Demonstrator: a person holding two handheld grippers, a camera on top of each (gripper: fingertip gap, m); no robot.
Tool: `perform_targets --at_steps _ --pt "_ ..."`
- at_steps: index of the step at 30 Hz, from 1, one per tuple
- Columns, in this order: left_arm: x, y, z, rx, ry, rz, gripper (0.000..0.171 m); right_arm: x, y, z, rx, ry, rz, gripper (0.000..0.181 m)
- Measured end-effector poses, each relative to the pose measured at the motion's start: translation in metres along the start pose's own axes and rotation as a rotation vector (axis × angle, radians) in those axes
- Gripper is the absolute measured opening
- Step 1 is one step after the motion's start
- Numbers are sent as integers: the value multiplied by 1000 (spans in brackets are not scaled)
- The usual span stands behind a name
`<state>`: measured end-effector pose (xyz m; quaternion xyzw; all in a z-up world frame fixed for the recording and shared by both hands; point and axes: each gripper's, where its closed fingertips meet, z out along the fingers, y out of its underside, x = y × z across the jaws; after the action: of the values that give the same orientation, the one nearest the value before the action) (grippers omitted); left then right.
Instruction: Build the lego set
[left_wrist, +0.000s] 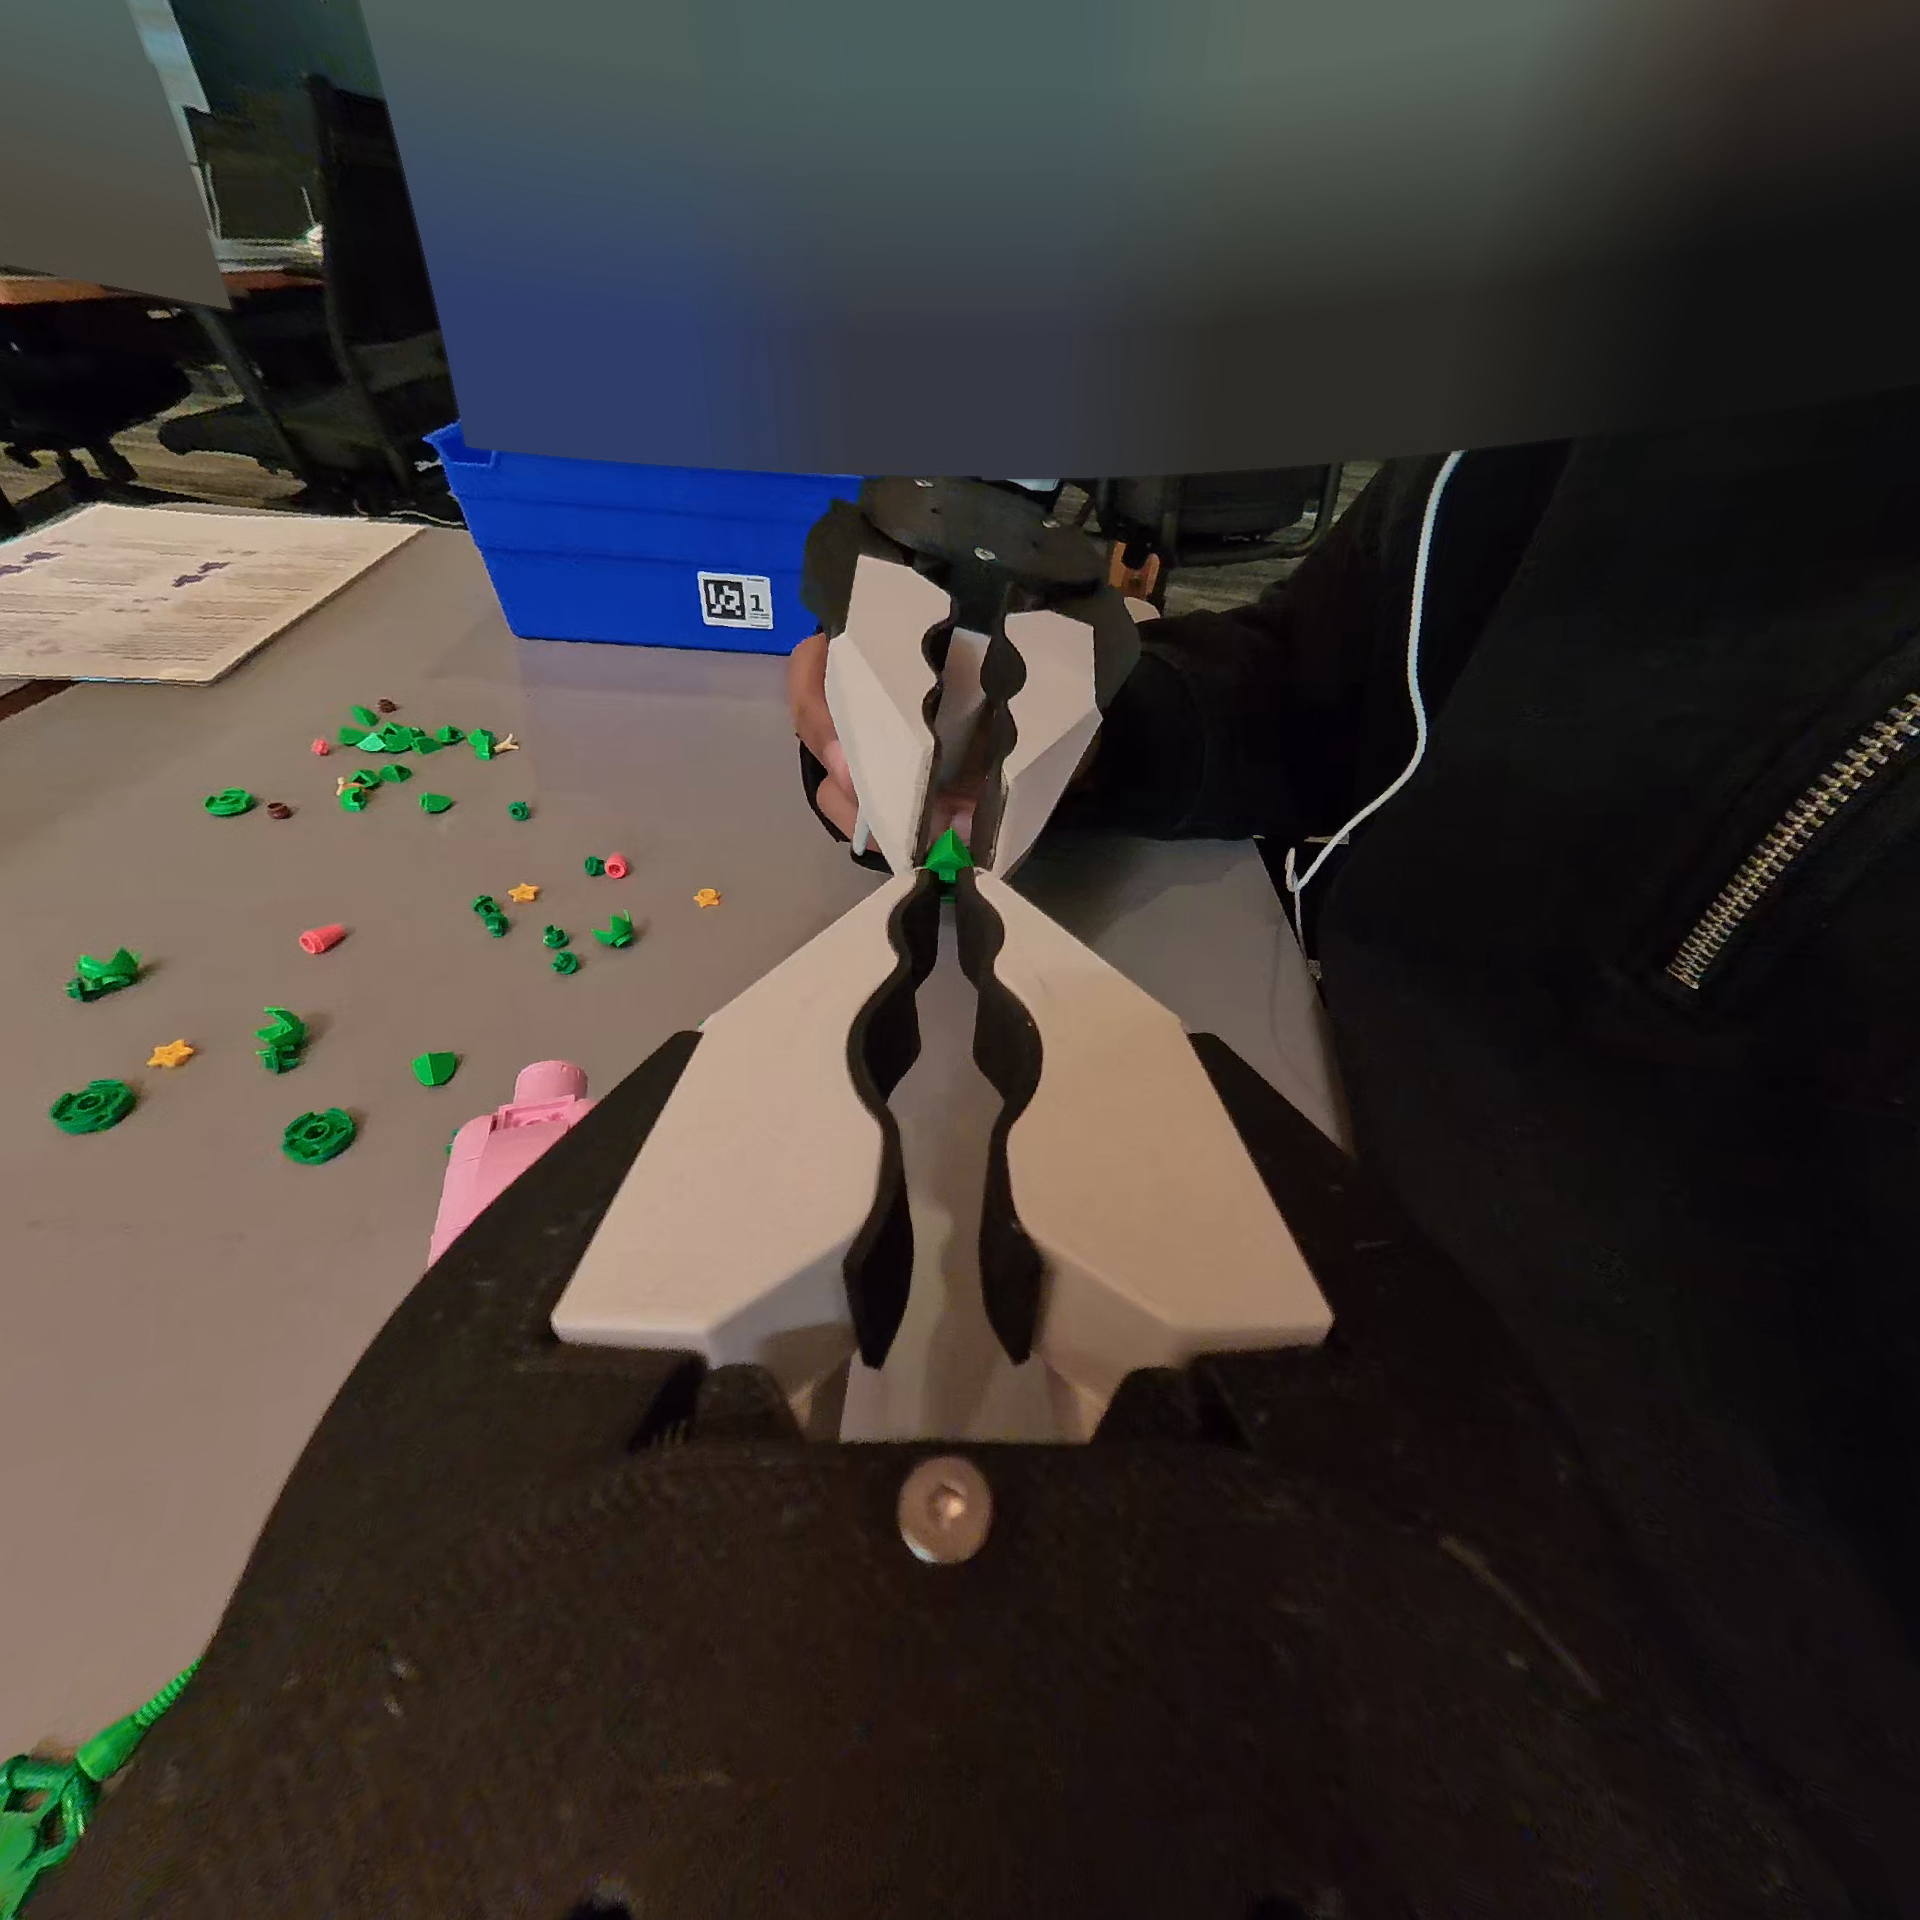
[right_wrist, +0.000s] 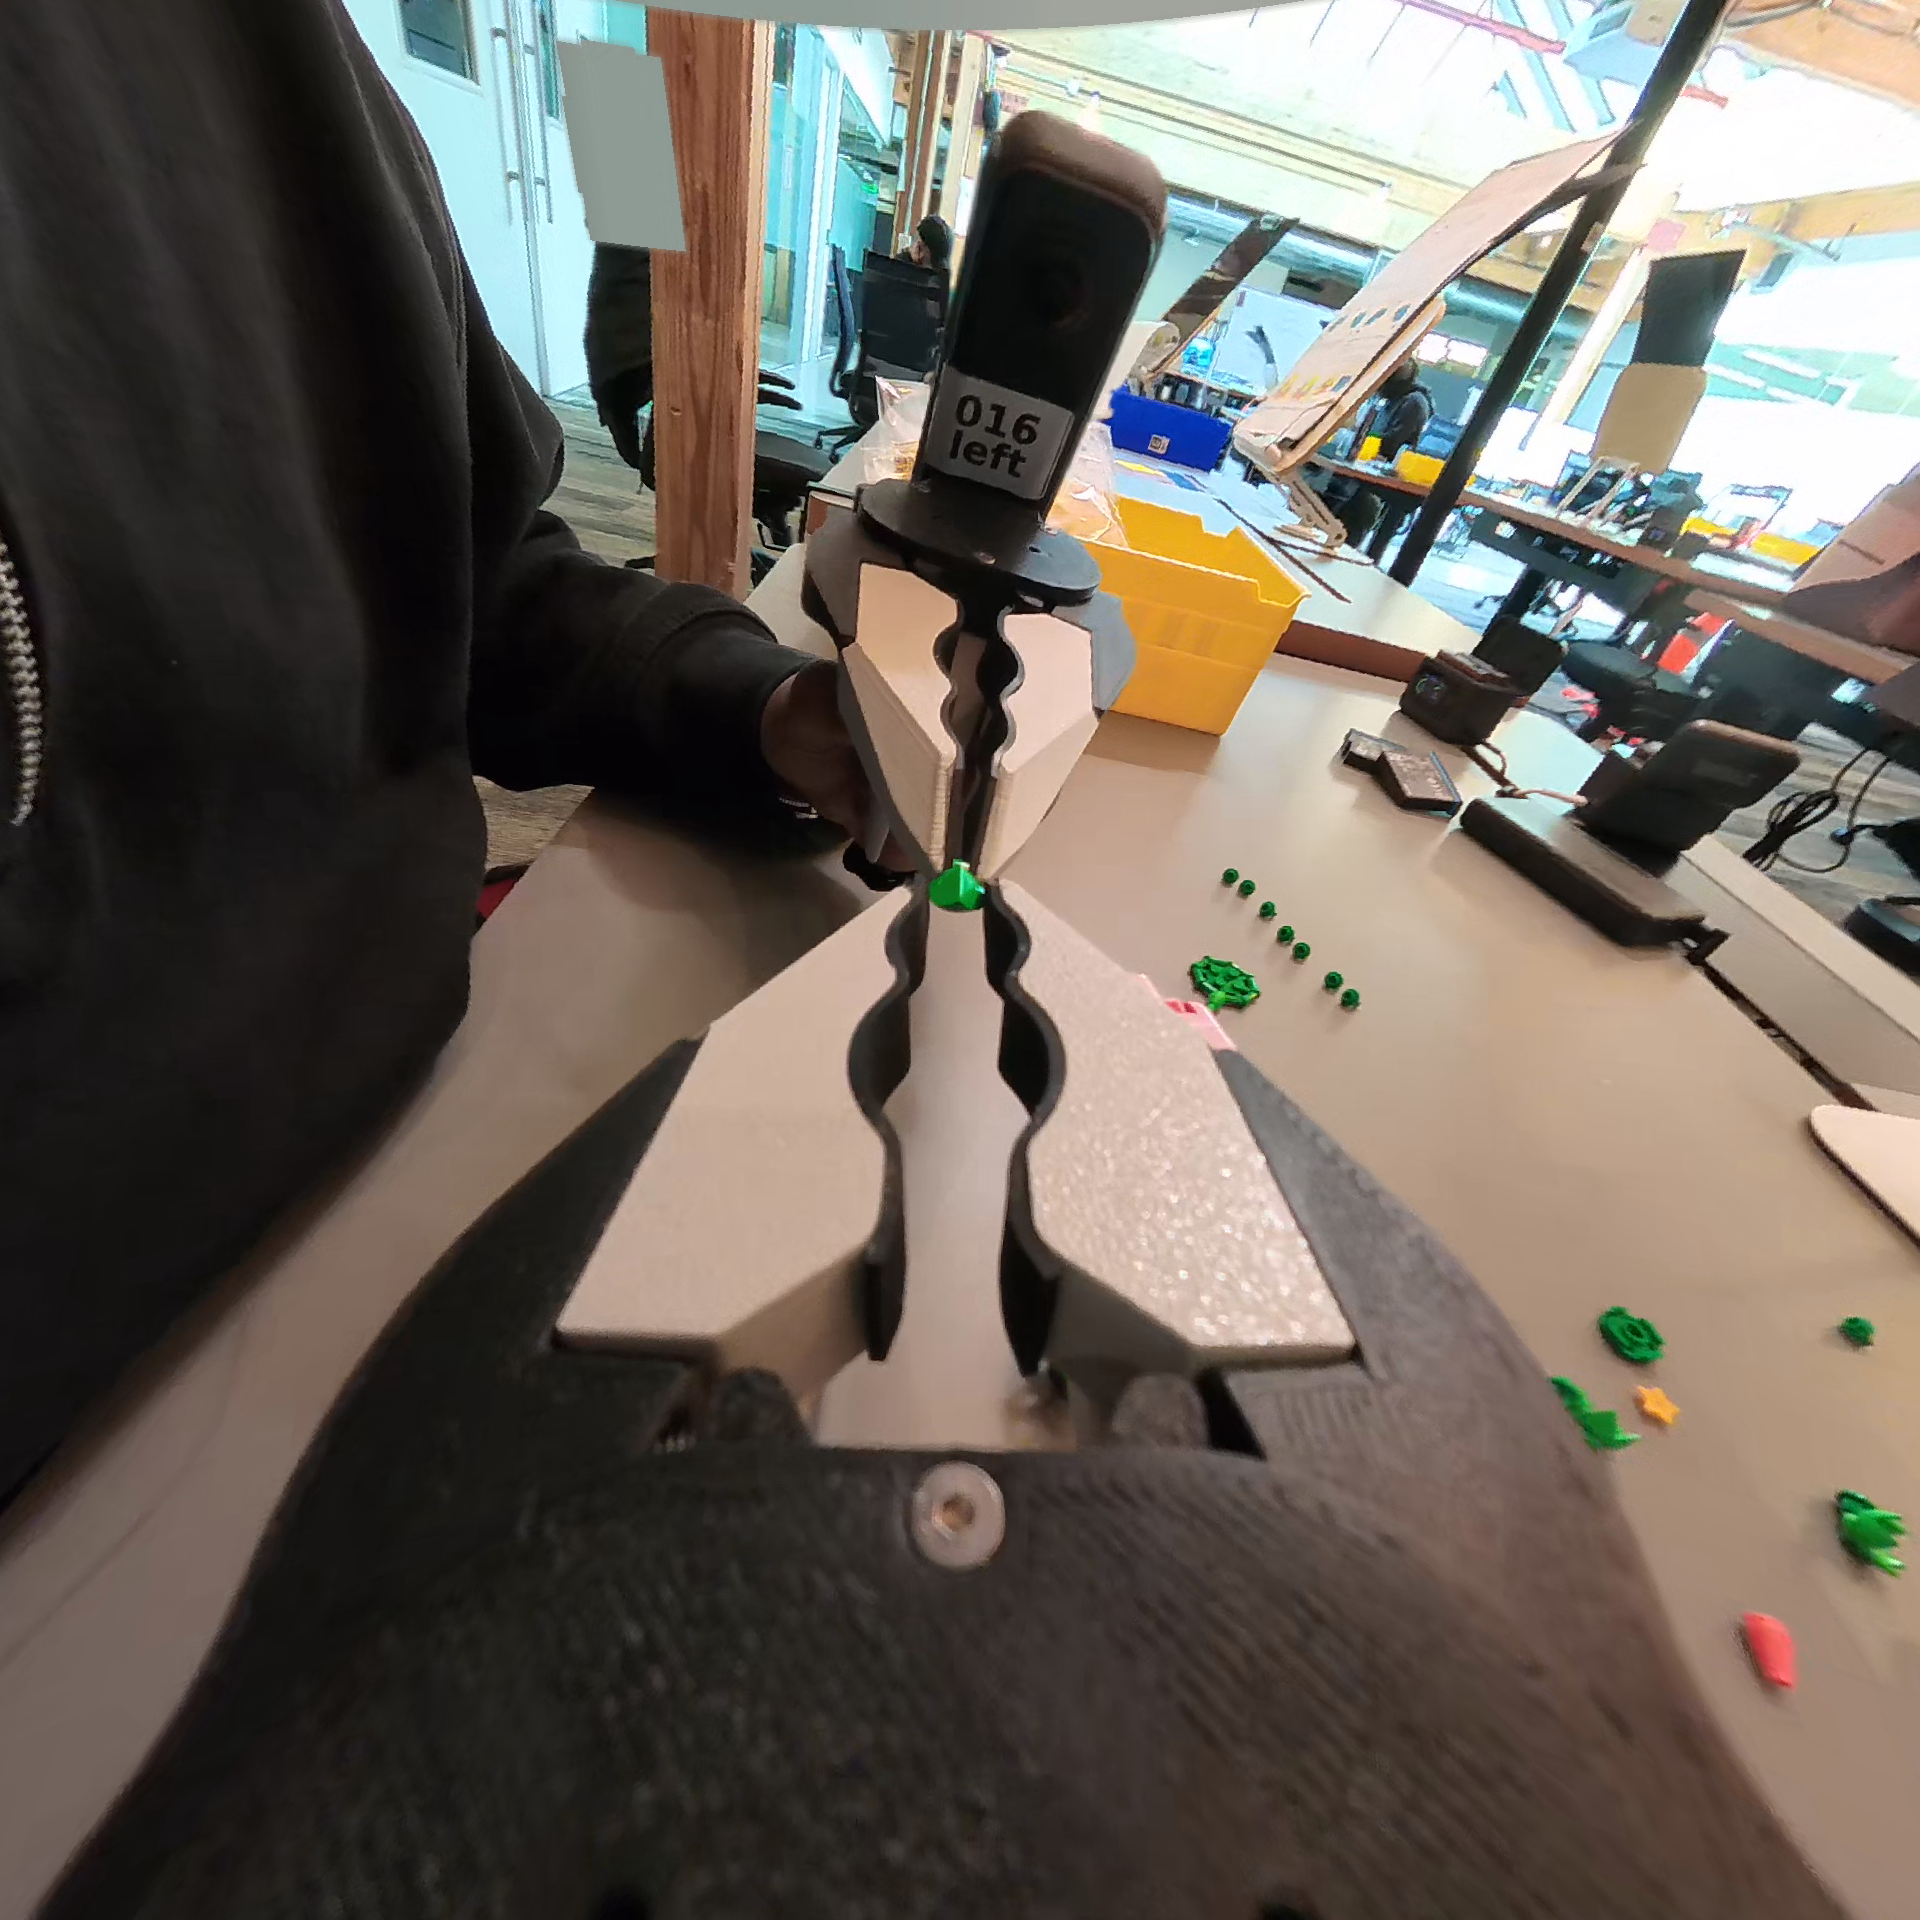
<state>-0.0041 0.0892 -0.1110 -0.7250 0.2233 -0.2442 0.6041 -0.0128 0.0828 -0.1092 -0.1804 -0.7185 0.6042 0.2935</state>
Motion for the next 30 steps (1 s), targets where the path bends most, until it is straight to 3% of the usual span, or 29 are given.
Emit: perform_targets --at_steps 30 --pt "7 -3 0 2 2 57 0 -8 -3 1 -4 -108 280 7"
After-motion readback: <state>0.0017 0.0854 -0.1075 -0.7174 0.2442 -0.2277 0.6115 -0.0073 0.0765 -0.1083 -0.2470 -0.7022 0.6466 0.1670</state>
